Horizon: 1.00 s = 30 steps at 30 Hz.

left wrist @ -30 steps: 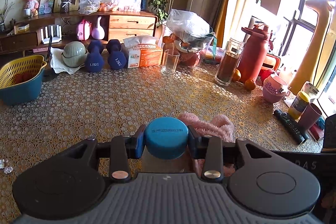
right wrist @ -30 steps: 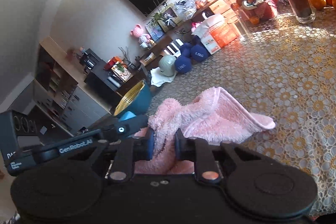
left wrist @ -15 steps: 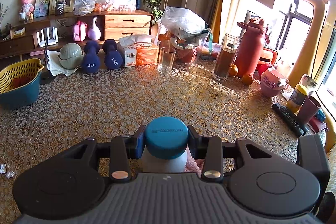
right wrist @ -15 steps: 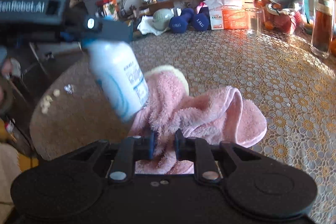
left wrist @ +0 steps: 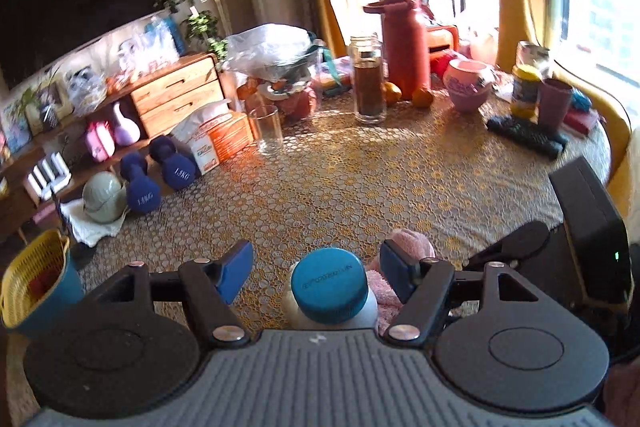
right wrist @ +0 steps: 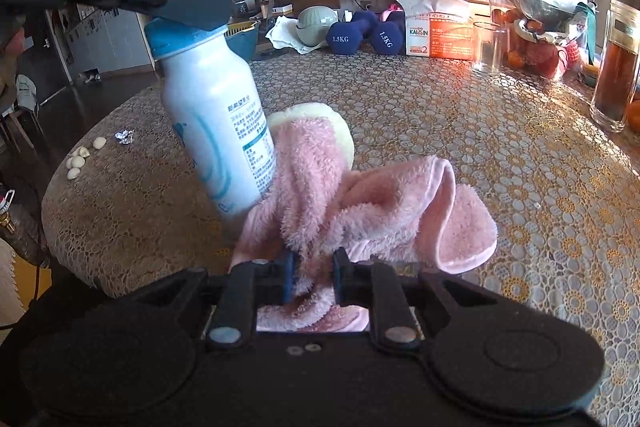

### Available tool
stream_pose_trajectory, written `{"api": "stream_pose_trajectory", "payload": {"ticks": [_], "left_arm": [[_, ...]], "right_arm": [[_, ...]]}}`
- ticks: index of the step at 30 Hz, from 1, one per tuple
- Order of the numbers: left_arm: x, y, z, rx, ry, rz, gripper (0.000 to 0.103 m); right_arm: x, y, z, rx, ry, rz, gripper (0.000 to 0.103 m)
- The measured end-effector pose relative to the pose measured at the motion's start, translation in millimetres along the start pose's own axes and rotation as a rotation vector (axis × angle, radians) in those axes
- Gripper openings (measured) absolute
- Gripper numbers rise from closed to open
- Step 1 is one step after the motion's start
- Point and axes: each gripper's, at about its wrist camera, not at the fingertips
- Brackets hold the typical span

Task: Clean container
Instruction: 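Rub the bottle body against the towel held in the right gripper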

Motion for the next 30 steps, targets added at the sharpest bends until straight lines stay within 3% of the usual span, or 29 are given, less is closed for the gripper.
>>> {"api": "stream_pose_trajectory", "payload": {"ticks": [2,4,7,11,15,18,20,24,27,30], "left_arm": [[-0.1,2.4,6.8,0.123,-0.025,-0.004,0.07],[0.9,4.2,9.3,0.176,-0.064,-0.018,0.07],[6.4,3.7,8.7,0.199,-0.091,-0.045,0.068],[11.2,0.8,6.4,0.205,-0.105,-0.066,0.046],[13.6,0.9,2.9,0.179,-0.108,-0.072,0.041],[16.1,2.3,-7.6,0.075,-0.079,-0.084,0.041],[18.3,2.4,-20.2,-0.046,-0.038,-0.095,0.041],[22.0,0.4,-45.4,-0.259,0.015,-0.118,0.041],[23.5,-1.7,-59.3,-0.365,0.028,-0.13,0.041],[23.8,-4.2,-64.3,-0.409,0.036,-0.127,0.041]], "right_arm": [[-0.1,-0.3,1.3,0.008,0.001,-0.001,0.017],[0.0,0.1,1.0,0.015,0.002,-0.002,0.017],[-0.2,0.5,0.9,0.018,0.002,-0.003,0.017],[0.0,0.9,1.5,0.021,0.004,-0.006,0.017],[0.6,1.2,3.3,0.024,0.006,-0.008,0.017],[-1.0,1.3,4.1,0.029,0.006,-0.004,0.017],[-6.7,3.6,7.2,0.053,0.006,0.014,0.017],[-33.6,21.1,15.2,0.149,0.047,0.103,0.016],[-57.3,44.1,13.4,0.204,0.113,0.196,0.016],[-64.5,64.4,-0.2,0.201,0.171,0.244,0.016]]}}
Point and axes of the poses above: each gripper's, at about its wrist camera, not at the fingertips, and x roughly the way its jaws point, z to its right, y to its top
